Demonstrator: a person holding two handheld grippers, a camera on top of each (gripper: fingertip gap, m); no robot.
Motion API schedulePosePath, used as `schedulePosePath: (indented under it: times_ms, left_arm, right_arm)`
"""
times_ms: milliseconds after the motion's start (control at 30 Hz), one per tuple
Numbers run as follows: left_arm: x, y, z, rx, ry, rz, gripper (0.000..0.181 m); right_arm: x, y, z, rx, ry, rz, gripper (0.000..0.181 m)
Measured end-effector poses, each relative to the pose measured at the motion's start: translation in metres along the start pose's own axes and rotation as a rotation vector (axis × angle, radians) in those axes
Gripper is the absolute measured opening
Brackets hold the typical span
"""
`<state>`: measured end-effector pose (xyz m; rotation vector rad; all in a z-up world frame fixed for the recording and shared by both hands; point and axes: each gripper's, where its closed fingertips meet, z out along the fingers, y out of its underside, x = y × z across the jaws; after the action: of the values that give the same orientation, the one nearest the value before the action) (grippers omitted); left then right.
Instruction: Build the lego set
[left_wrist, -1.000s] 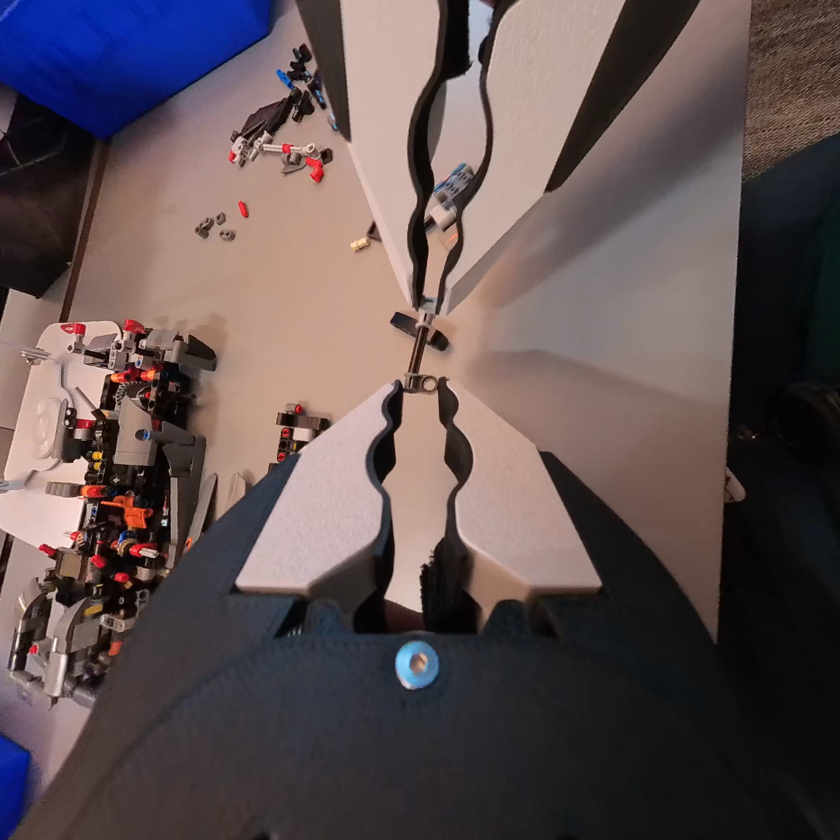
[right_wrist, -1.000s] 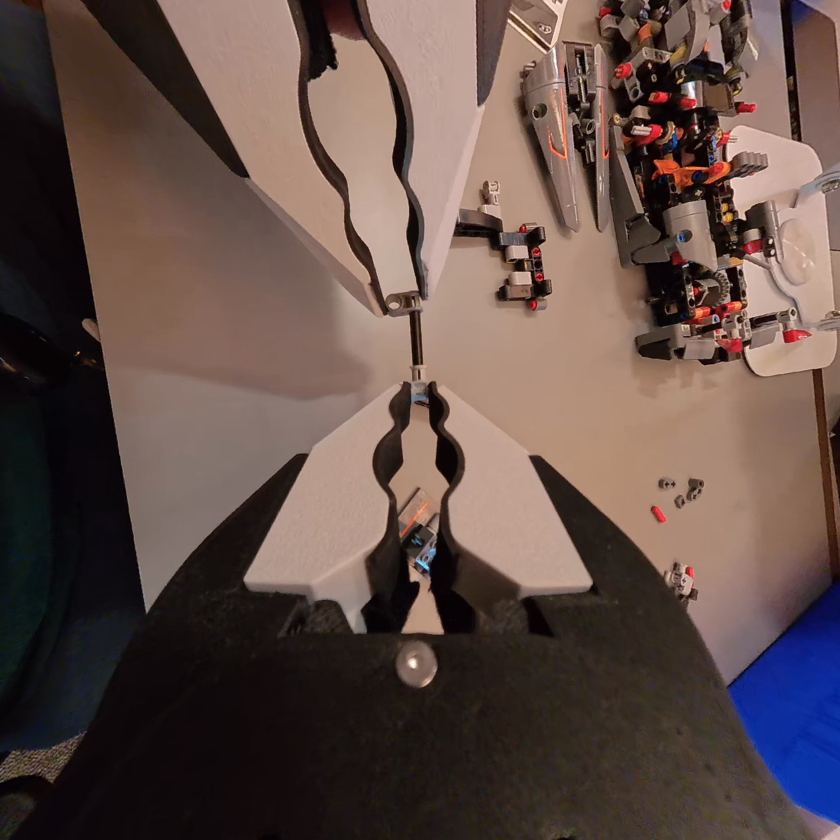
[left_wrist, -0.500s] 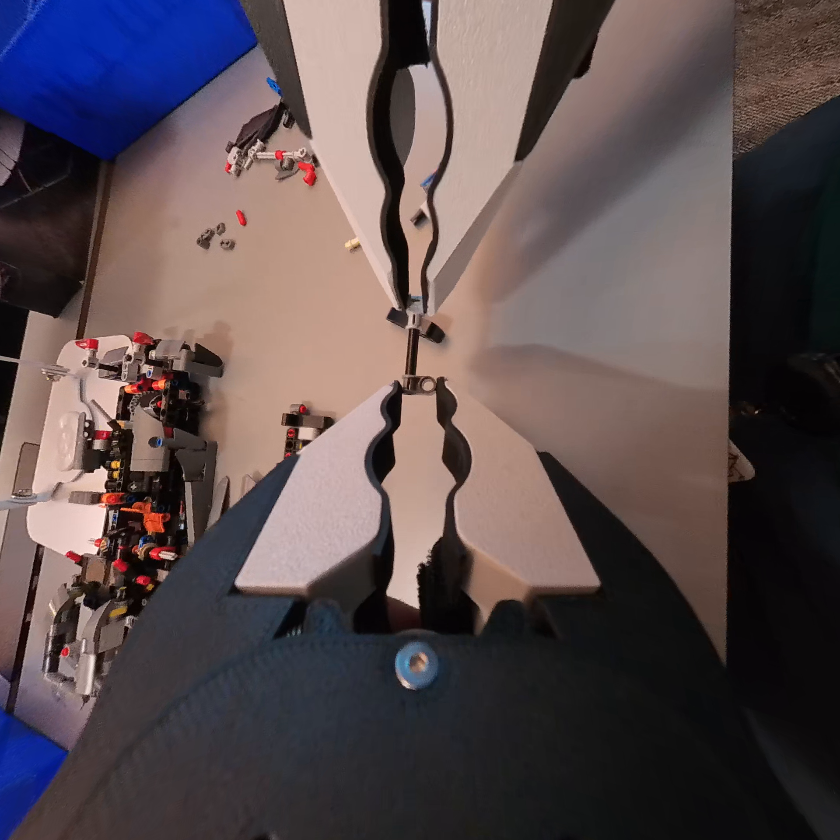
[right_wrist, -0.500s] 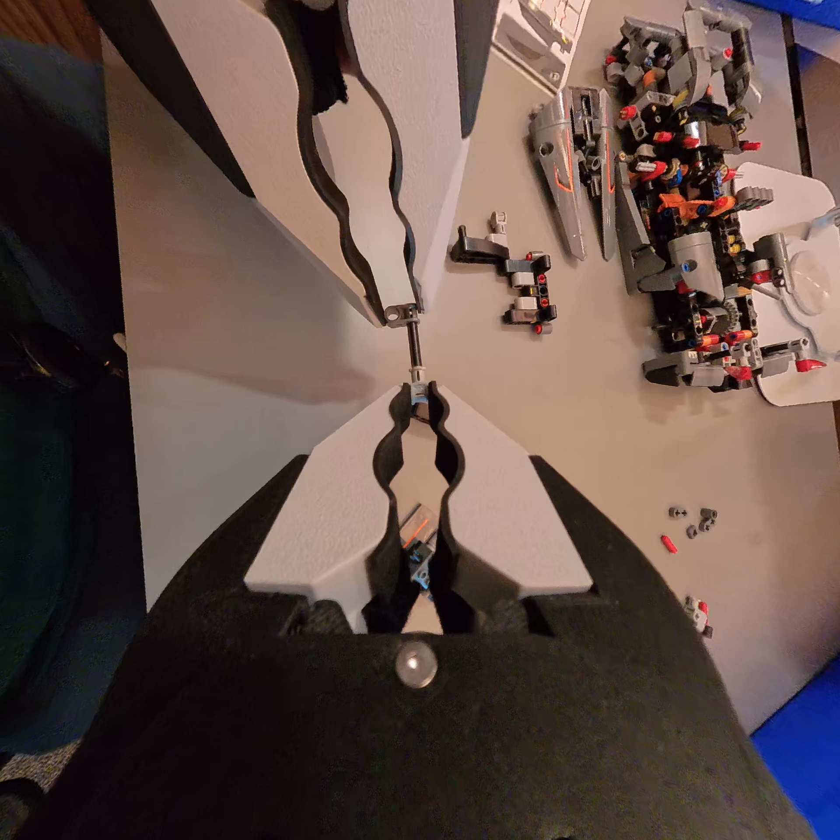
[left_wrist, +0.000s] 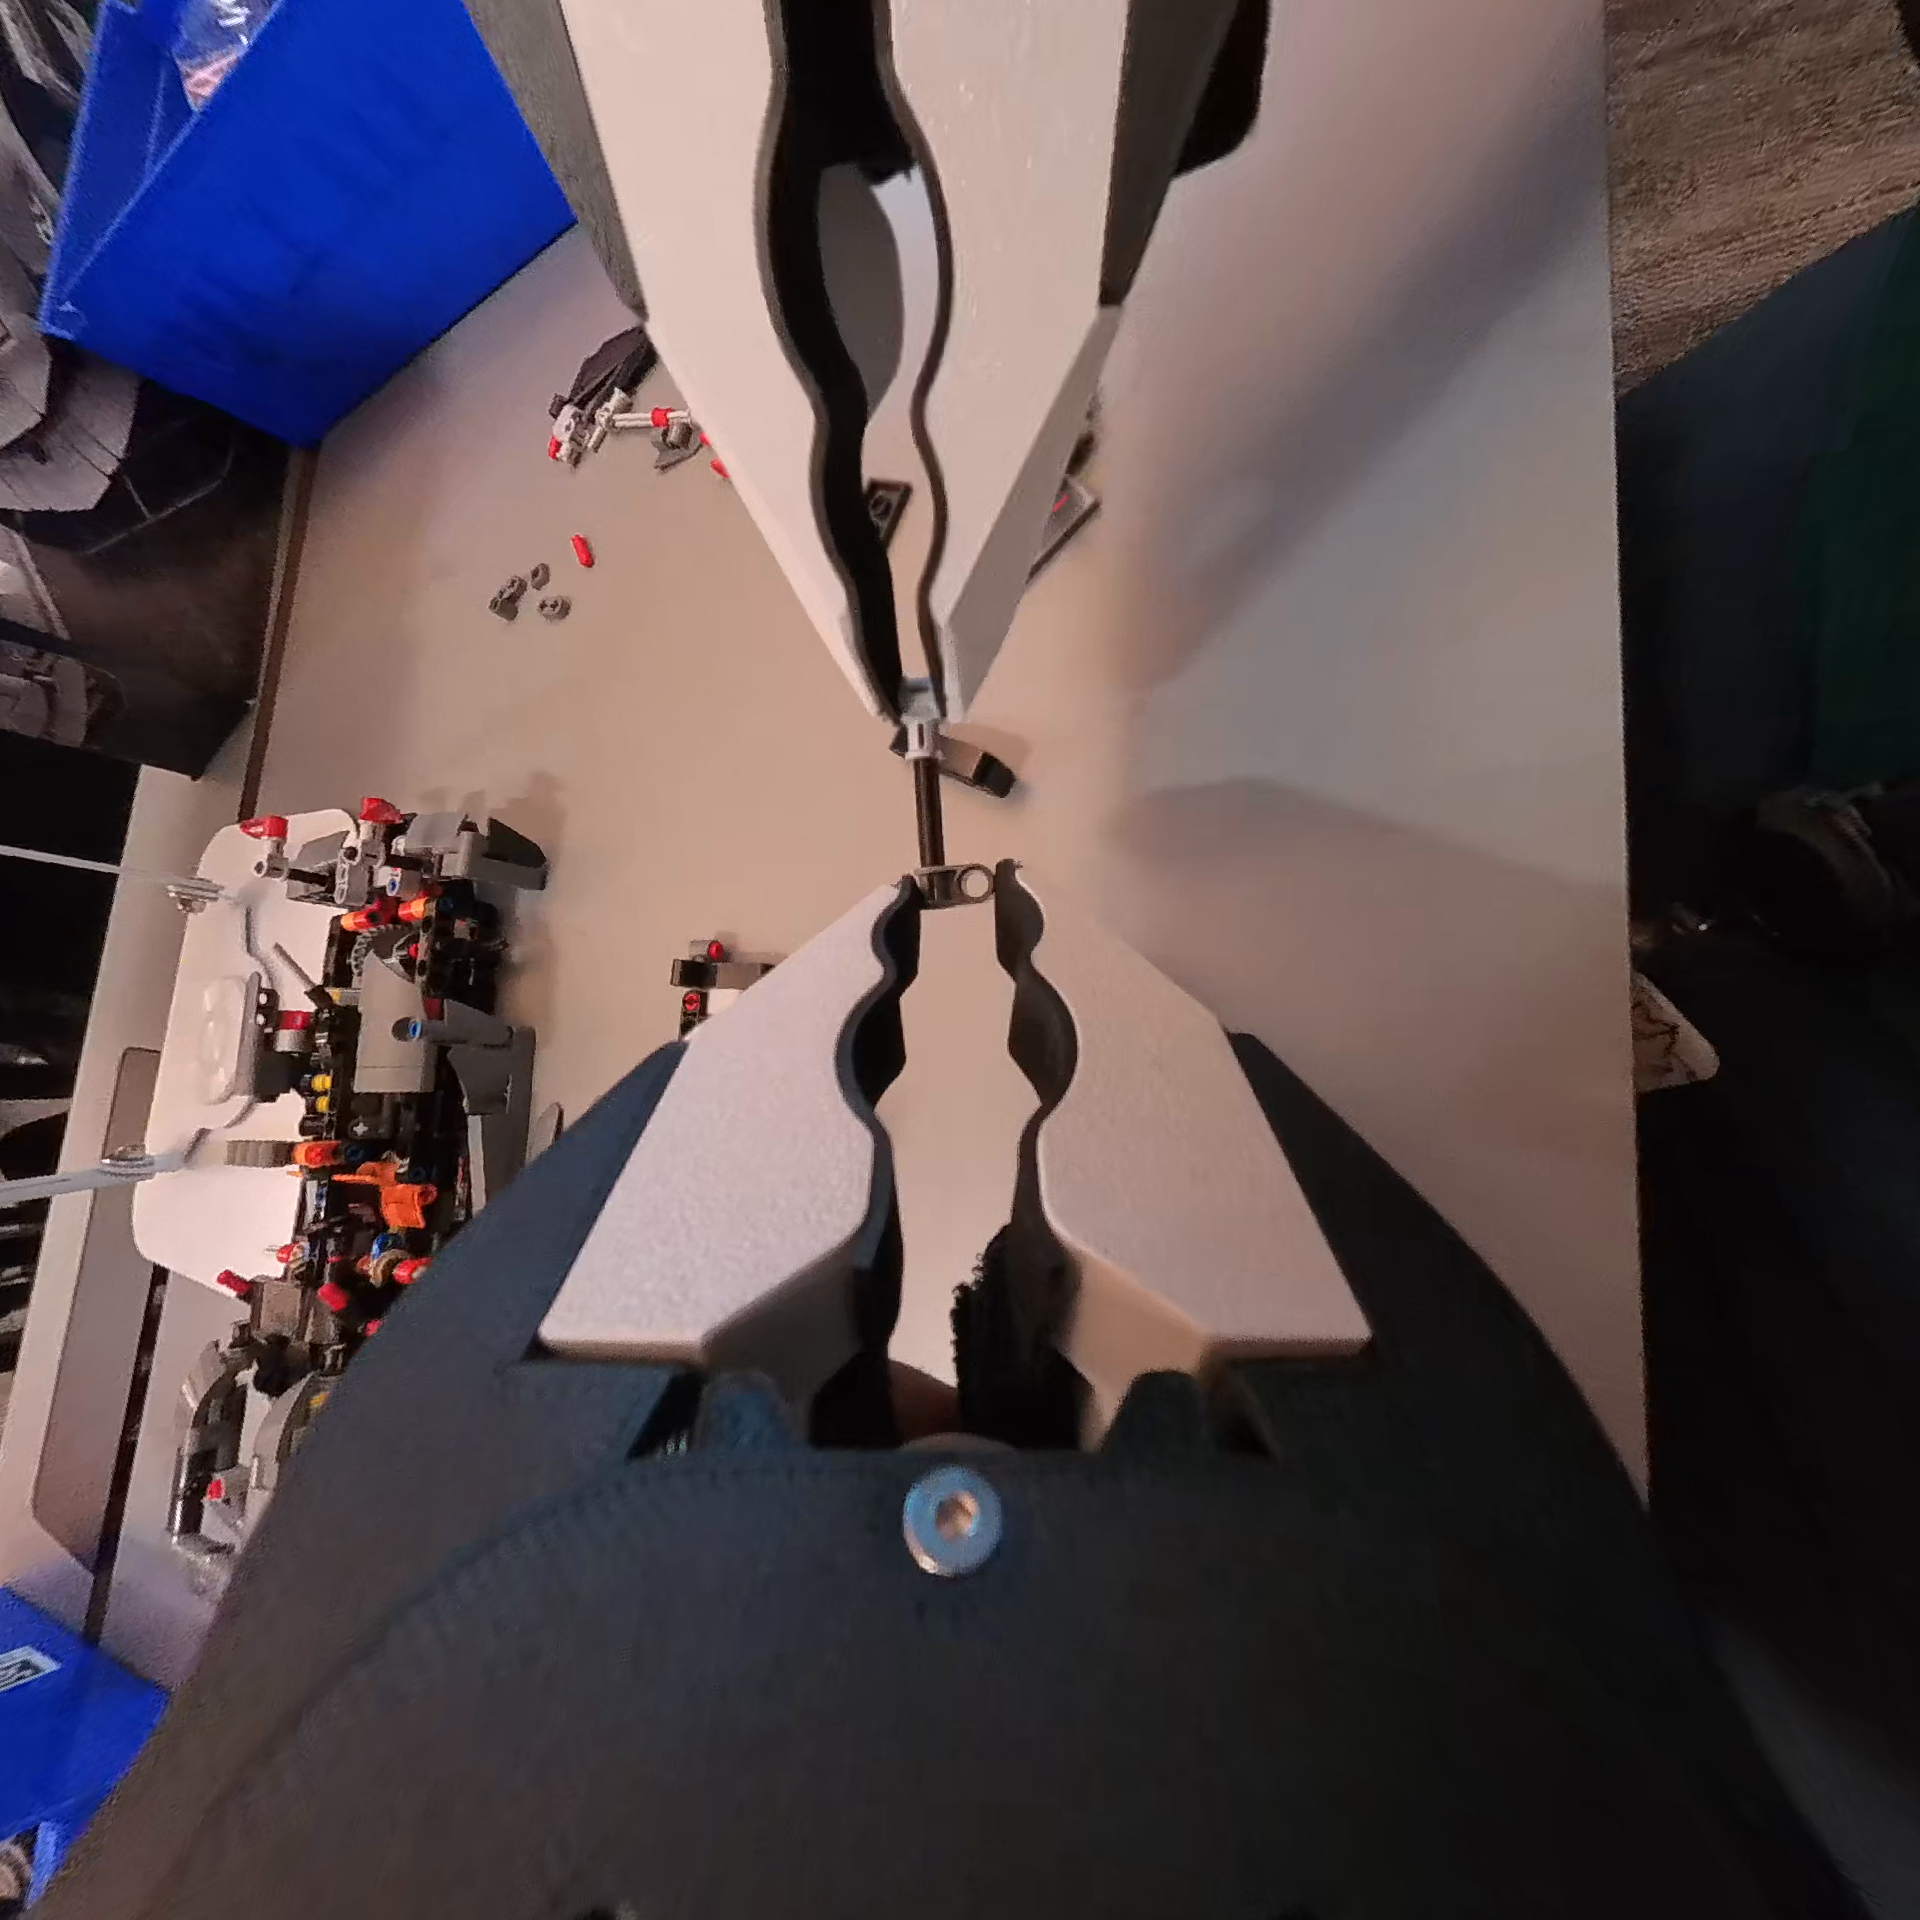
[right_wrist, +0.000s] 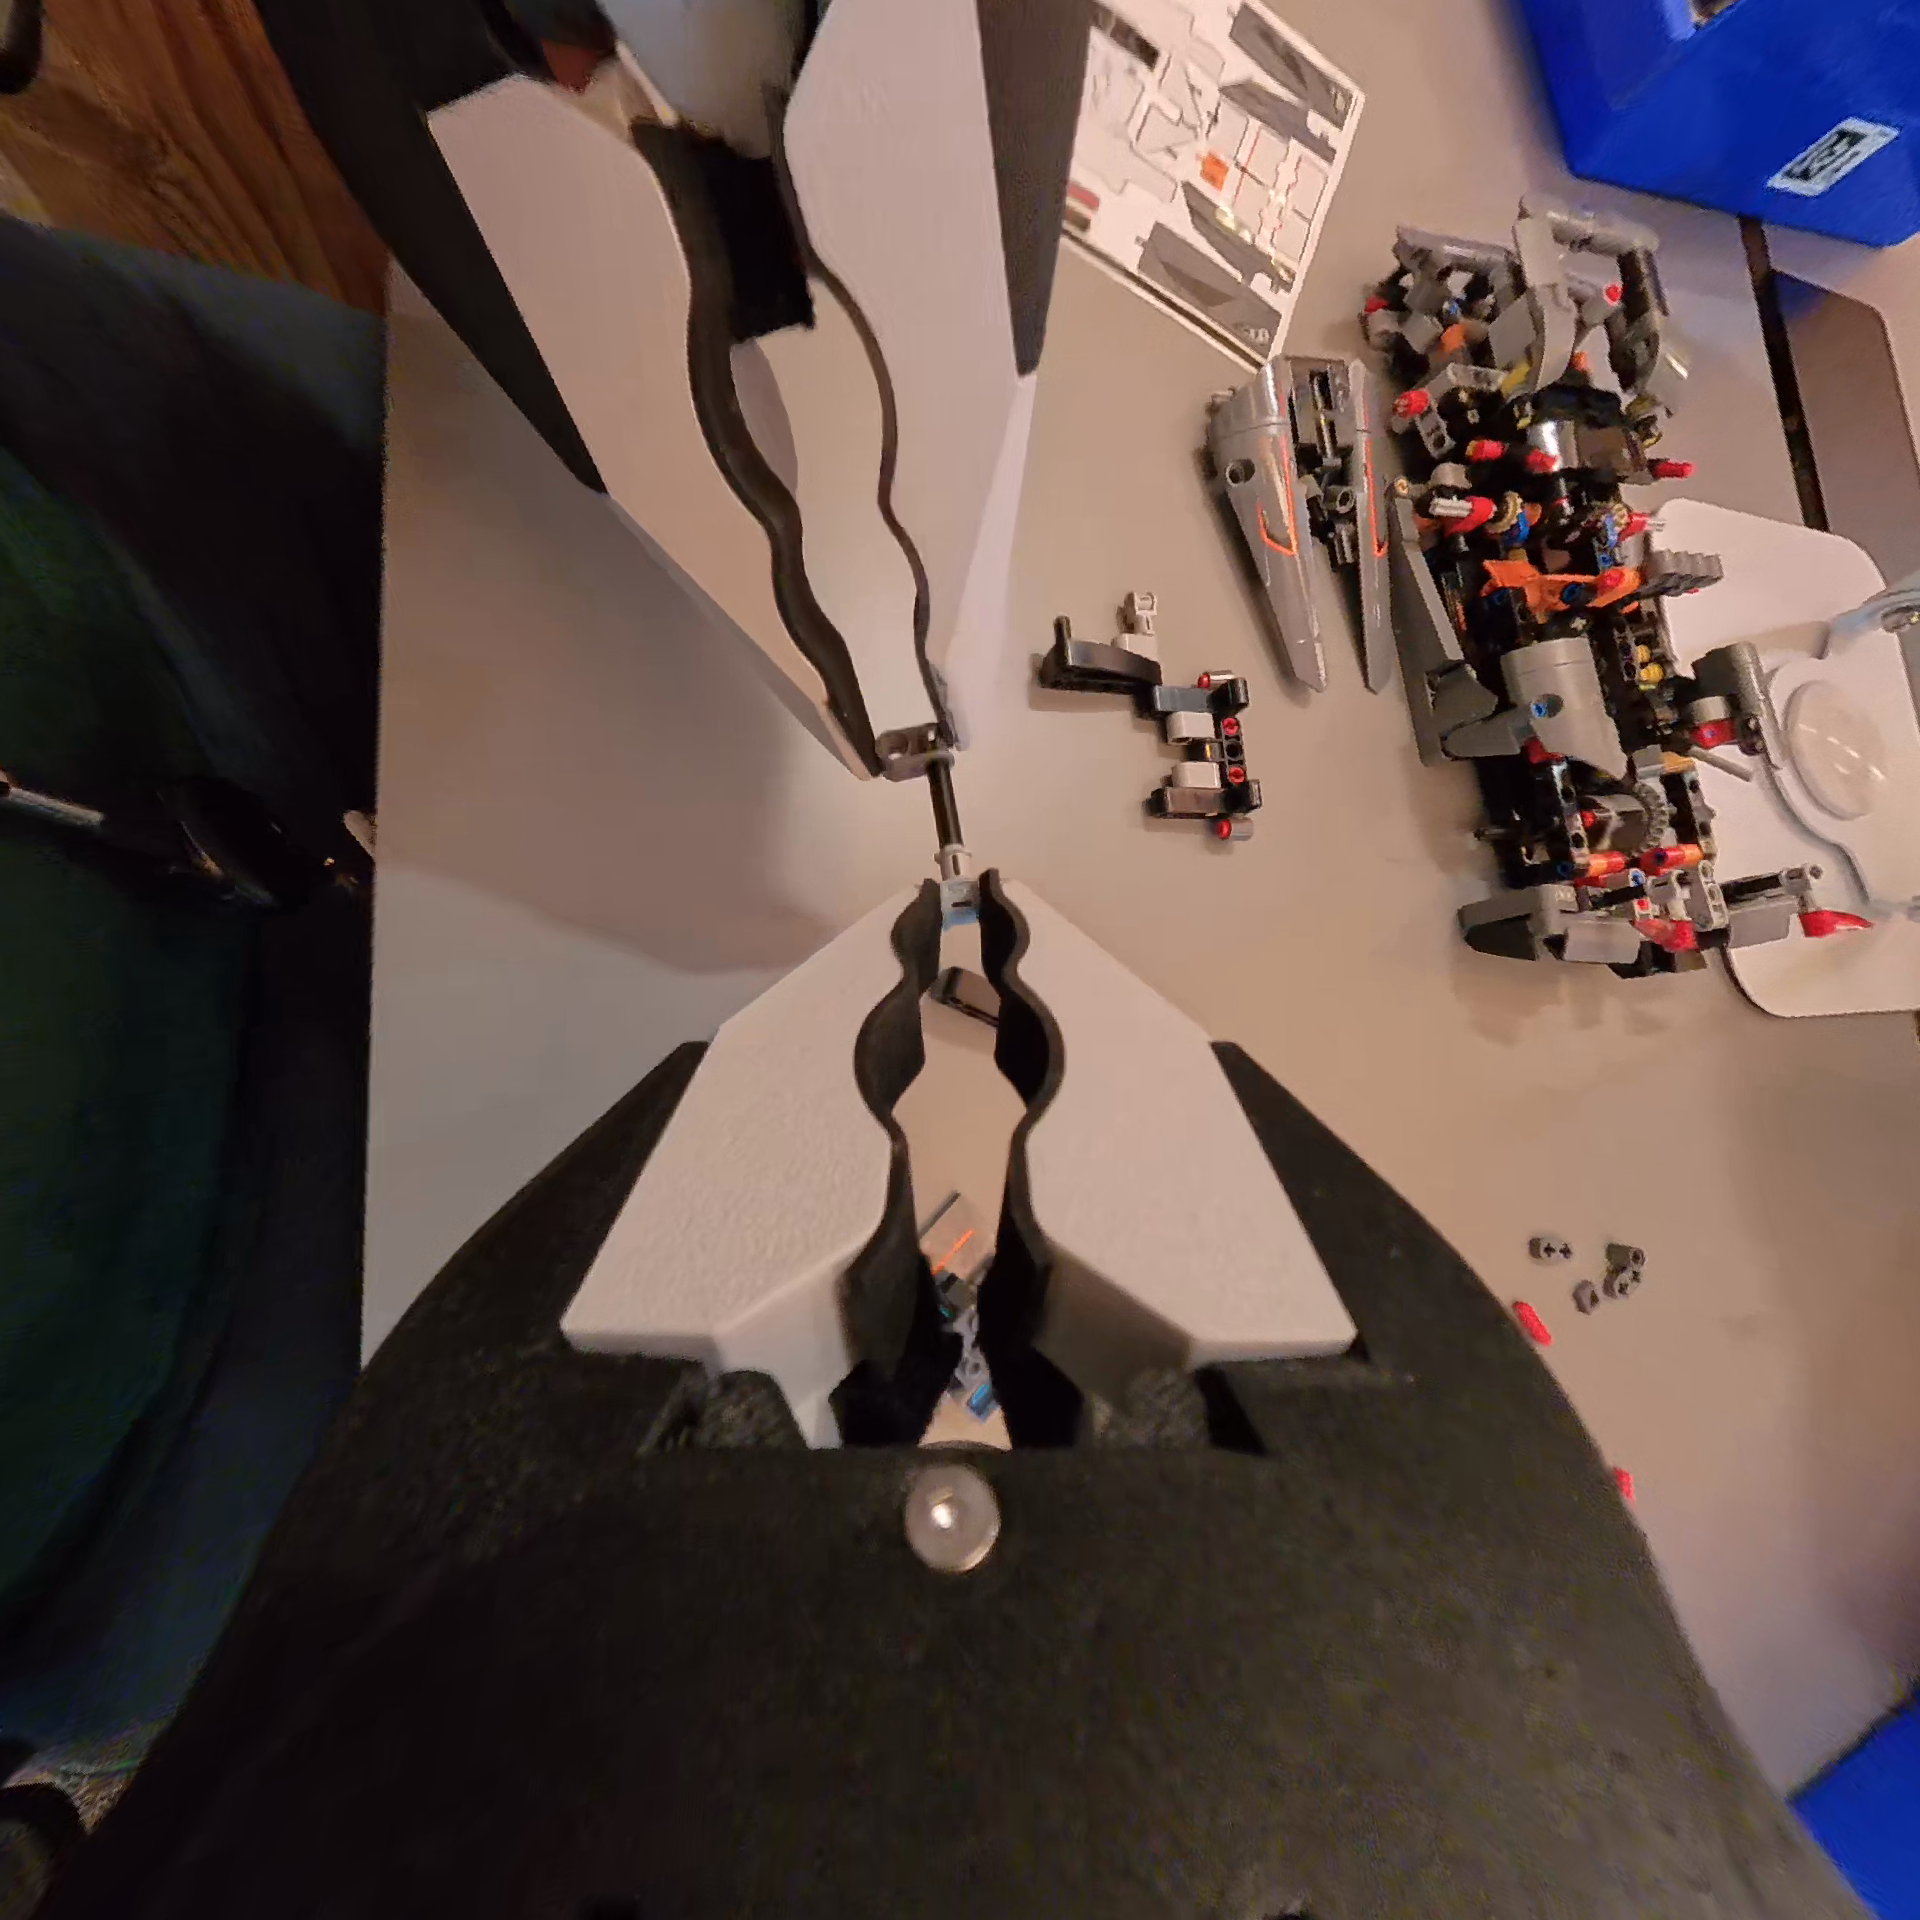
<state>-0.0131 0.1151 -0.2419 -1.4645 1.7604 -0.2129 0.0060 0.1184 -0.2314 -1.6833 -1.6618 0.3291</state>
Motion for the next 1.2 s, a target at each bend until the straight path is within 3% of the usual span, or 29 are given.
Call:
schedulePosePath:
  times_ms: [33,300,800,1200]
  left_arm:
    - [0.000,0.000,0.000,0.006,0.003,-0.007,0.012]
    - [0.003,0.002,0.007,0.027,0.000,-0.037,0.011]
    - [0.065,0.009,0.025,-0.041,0.300,-0.025,0.012]
    - [0.065,0.010,0.028,-0.032,0.353,-0.072,0.012]
  right_arm:
    - [0.000,-0.002,-0.001,0.010,-0.003,0.000,0.003]
    - [-0.001,-0.011,-0.003,0.063,-0.018,0.018,0.005]
    - [-0.059,0.048,0.022,-0.059,-0.156,0.206,0.006]
    - [-0.061,0.048,0.022,0.007,-0.204,0.279,0.005]
